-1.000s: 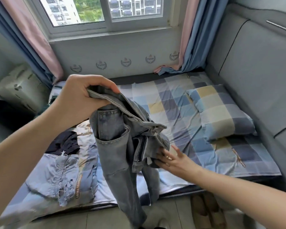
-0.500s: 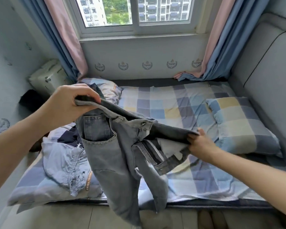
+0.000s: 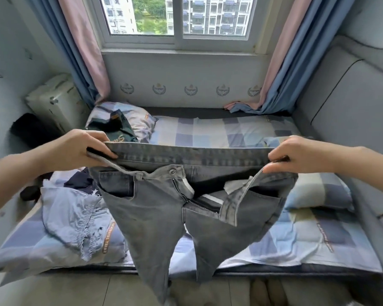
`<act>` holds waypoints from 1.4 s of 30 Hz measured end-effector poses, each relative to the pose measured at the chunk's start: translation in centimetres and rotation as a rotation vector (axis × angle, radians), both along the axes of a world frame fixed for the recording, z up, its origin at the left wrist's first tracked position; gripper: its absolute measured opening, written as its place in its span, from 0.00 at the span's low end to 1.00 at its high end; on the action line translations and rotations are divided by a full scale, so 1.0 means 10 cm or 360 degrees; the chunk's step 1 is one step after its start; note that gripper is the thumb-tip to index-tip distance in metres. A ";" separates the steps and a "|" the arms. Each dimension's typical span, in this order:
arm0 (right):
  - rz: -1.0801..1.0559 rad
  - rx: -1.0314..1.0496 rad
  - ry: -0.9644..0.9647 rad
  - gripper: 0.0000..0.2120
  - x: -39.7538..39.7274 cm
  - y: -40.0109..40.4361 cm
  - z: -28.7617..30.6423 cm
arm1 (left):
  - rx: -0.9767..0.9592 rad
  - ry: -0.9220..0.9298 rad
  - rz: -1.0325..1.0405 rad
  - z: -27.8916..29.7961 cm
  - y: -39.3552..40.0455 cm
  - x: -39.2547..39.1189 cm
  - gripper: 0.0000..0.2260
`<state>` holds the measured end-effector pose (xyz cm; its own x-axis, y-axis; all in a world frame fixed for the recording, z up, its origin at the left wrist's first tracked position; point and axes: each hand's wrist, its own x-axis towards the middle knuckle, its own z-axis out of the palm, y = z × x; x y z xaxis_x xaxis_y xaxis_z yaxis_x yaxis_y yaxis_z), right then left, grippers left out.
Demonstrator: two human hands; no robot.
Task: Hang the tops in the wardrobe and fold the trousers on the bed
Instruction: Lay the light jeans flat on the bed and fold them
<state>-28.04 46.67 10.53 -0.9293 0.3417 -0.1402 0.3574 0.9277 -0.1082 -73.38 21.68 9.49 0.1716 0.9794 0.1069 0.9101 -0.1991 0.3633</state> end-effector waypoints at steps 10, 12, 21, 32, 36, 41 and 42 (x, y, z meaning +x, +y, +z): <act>-0.0782 -0.1690 0.1201 0.16 0.17 0.08 0.44 | -0.0059 -0.1471 0.0659 0.19 0.18 -0.35 0.19; -0.0873 -0.1708 0.1291 0.15 0.13 0.20 0.49 | 0.0020 -0.1259 0.0700 0.21 0.32 -0.27 0.18; -0.0831 -0.1753 0.0499 0.14 0.16 0.41 0.29 | -0.0544 -0.0900 0.0717 -0.18 0.58 -0.27 0.27; -0.0931 -0.1917 0.1107 0.11 -0.53 1.78 0.23 | -0.0393 -0.1511 0.0770 -0.12 2.03 -0.94 0.13; -0.1153 -0.1174 0.0942 0.09 -0.97 2.59 -0.80 | -0.0488 -0.1271 0.0912 -1.08 2.88 -1.07 0.15; -0.1554 -0.1065 0.0708 0.10 -1.28 2.91 -2.45 | -0.0606 -0.0852 0.0983 -2.67 3.39 -1.15 0.08; -0.1664 -0.1236 0.0646 0.10 -1.29 2.89 -2.78 | -0.0659 -0.0820 0.0971 -2.97 3.39 -1.21 0.08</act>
